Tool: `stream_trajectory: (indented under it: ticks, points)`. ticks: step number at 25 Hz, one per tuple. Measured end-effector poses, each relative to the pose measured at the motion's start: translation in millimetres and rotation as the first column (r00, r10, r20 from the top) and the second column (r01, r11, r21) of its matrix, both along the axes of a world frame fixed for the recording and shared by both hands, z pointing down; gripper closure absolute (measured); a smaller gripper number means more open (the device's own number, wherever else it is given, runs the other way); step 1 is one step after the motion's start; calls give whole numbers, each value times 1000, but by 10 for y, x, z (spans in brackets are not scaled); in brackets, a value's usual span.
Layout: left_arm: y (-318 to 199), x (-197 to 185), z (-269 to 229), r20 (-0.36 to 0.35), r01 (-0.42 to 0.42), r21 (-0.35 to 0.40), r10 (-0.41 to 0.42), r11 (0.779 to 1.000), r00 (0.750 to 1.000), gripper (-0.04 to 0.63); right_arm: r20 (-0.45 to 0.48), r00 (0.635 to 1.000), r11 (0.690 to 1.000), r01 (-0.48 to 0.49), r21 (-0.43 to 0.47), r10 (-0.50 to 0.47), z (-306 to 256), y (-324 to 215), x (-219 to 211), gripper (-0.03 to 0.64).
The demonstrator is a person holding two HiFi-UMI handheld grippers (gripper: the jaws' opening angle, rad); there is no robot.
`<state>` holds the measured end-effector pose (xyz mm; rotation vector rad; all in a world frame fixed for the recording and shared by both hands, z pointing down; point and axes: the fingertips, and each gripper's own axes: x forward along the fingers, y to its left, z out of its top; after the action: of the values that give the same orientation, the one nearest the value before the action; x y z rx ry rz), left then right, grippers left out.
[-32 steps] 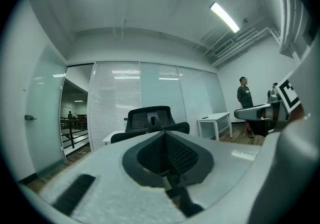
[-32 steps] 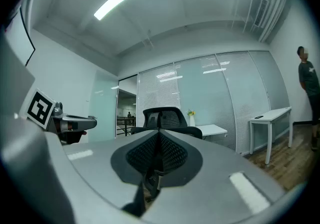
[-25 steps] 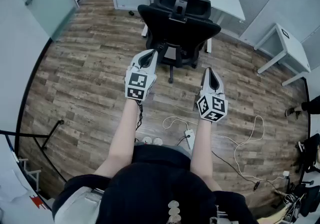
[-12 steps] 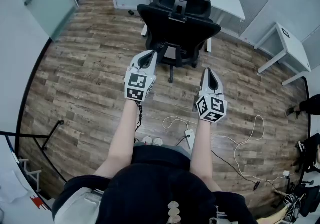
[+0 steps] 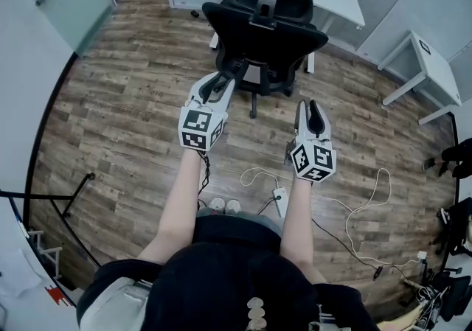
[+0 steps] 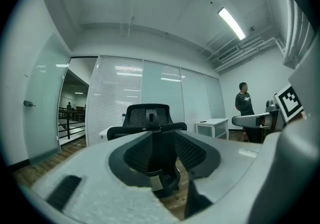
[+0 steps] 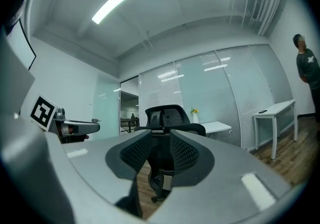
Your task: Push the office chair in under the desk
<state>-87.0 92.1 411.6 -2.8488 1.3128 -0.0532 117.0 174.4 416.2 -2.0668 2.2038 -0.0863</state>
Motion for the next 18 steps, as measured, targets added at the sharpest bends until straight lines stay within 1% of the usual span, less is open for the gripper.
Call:
stream_trajectory:
  ticks: [2, 4, 10, 18]
  points:
    - [19, -4, 16, -9, 3, -8, -3, 1000, 1000, 437, 7, 1000, 1000, 12, -3, -11, 18, 5, 15, 495]
    - [36, -1, 39, -13, 4, -18, -5, 1000, 1000, 413, 16, 1000, 1000, 21, -7, -21, 40, 8, 33, 485]
    - [140, -4, 120, 12, 26, -33, -25, 999, 1000, 383, 25, 998, 999, 51, -15, -51, 83, 55, 44, 468]
    - [233, -82, 169, 13, 59, -27, -59, 998, 998, 380, 37, 997, 998, 63, -3, -63, 129, 76, 143, 463]
